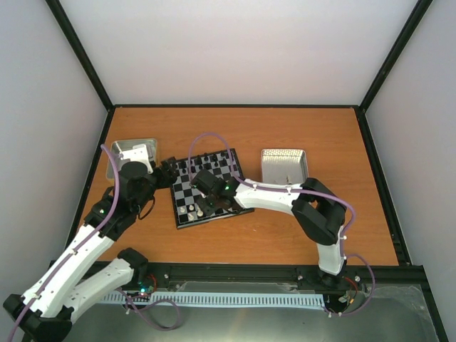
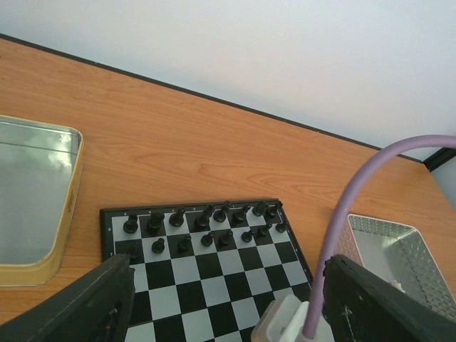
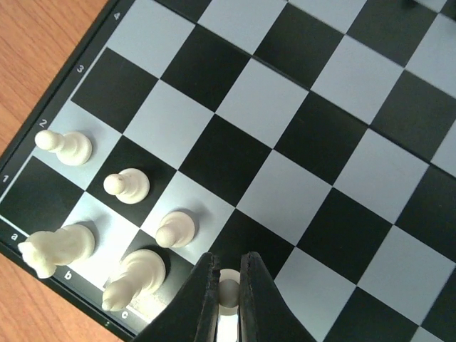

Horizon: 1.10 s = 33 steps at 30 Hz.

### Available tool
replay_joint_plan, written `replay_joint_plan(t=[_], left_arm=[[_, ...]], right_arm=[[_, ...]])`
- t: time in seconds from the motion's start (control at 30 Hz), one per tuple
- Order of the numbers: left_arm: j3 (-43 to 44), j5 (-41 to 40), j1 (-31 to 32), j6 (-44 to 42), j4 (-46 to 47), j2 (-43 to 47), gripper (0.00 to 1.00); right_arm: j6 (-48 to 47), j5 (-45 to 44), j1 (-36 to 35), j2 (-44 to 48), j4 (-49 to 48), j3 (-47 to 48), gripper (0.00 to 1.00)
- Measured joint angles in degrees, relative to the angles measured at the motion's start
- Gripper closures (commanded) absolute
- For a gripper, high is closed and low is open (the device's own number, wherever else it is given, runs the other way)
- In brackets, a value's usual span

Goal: Set up the chess pieces on the board
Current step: Place the chess piece on the chessboard.

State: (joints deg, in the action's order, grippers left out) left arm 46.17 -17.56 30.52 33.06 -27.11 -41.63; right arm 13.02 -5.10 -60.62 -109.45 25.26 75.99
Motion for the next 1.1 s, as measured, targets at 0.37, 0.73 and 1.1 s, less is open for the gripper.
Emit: replay_joint_plan(t=[0.37,0.73,1.1], left_arm=[[0.0,0.0,0.0,0.0,0.0,-0.1,0.27],[0.0,0.0,0.0,0.1,0.0,-0.1,0.26],[0.0,0.0,0.0,0.5,0.0,-0.1,0.26]], right_arm=[[1.0,-0.6,-0.3,-3.2,2.4,2.6,0.96],[2.3,-2.1,-0.3,-5.2,3.9,5.6,0.94],[2.9,-3.3,-0.3,-6.2,6.3,7.2,0.9]])
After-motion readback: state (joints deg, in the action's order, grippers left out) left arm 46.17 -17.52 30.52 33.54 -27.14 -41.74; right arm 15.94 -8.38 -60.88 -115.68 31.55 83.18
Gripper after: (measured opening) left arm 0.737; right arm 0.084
